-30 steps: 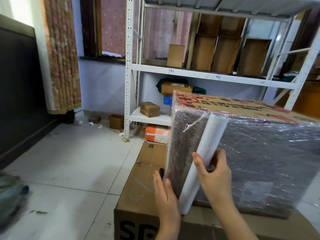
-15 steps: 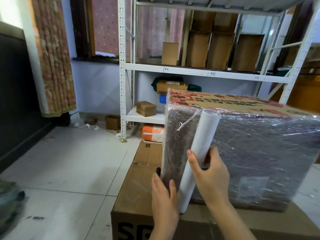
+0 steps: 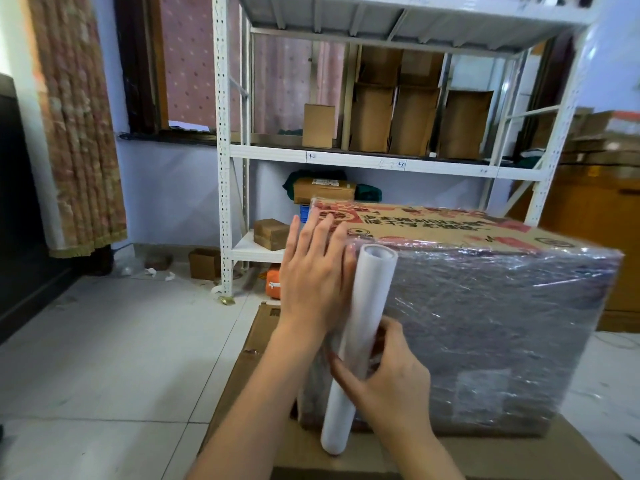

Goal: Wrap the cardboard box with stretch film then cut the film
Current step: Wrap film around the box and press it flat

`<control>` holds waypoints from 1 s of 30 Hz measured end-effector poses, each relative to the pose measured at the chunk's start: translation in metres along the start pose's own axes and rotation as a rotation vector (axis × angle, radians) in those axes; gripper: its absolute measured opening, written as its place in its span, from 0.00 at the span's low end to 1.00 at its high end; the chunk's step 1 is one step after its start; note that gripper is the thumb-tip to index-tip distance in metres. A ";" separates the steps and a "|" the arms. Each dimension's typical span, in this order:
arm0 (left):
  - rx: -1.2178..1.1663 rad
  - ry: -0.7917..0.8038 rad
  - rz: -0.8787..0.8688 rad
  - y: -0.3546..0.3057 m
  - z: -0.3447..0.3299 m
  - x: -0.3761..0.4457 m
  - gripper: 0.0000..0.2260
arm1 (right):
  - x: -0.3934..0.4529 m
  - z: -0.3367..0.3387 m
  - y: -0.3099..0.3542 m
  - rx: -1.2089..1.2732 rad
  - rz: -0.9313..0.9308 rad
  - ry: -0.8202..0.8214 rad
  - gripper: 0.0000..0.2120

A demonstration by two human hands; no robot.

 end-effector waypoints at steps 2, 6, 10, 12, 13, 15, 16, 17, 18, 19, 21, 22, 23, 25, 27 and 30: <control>0.016 -0.020 -0.035 0.006 -0.004 -0.001 0.17 | 0.002 0.001 0.000 0.013 -0.054 0.031 0.24; -0.051 -0.086 -0.052 0.007 -0.003 0.000 0.13 | 0.006 0.011 -0.005 0.128 -0.167 0.063 0.21; -0.111 -0.105 -0.072 0.009 -0.004 0.001 0.20 | 0.005 0.020 -0.002 0.117 -0.115 0.087 0.31; -0.129 -0.110 -0.064 0.011 -0.005 0.000 0.20 | 0.004 0.020 -0.003 0.064 -0.091 0.034 0.30; -0.138 -0.114 -0.056 0.011 -0.006 0.000 0.20 | 0.004 0.020 -0.004 0.036 -0.055 -0.023 0.27; -0.144 -0.127 -0.043 0.010 -0.006 0.000 0.20 | 0.005 0.019 -0.005 0.007 -0.026 -0.088 0.23; -0.141 -0.133 -0.038 0.009 -0.006 0.000 0.20 | 0.004 0.018 -0.006 0.027 -0.043 -0.094 0.23; -0.137 -0.134 -0.034 0.008 -0.006 0.000 0.20 | 0.003 0.018 -0.006 0.072 -0.078 -0.086 0.23; -0.131 -0.133 -0.029 0.008 -0.006 0.000 0.19 | 0.002 0.017 -0.004 0.133 -0.127 -0.063 0.23; -0.129 -0.133 -0.024 0.008 -0.007 0.000 0.19 | 0.000 0.016 -0.002 0.201 -0.186 -0.033 0.23; -0.136 -0.136 -0.017 0.009 -0.006 -0.001 0.17 | -0.001 0.013 -0.002 0.323 -0.285 -0.002 0.23; -0.145 -0.140 -0.017 0.010 -0.006 -0.001 0.16 | -0.001 0.013 -0.004 0.373 -0.320 0.007 0.24; -0.156 -0.141 -0.018 0.010 -0.006 -0.001 0.15 | 0.001 0.014 -0.007 0.410 -0.349 0.027 0.25; -0.175 -0.140 -0.020 0.009 -0.006 -0.001 0.16 | 0.004 0.016 -0.010 0.442 -0.378 0.097 0.28; -0.189 -0.142 -0.019 0.009 -0.006 -0.001 0.17 | 0.004 0.018 -0.015 0.437 -0.387 0.155 0.26; -0.207 -0.139 -0.018 0.011 -0.007 -0.001 0.17 | -0.002 0.019 -0.019 0.501 -0.409 0.196 0.17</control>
Point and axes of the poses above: each hand's wrist, its own x-axis towards the middle knuckle, its own z-axis out of the back of the hand, y = z × x, the point moved 3 cm from there along x, towards the middle knuckle, and after that the axes turned 7 degrees about -y, right-handed, at the moved point
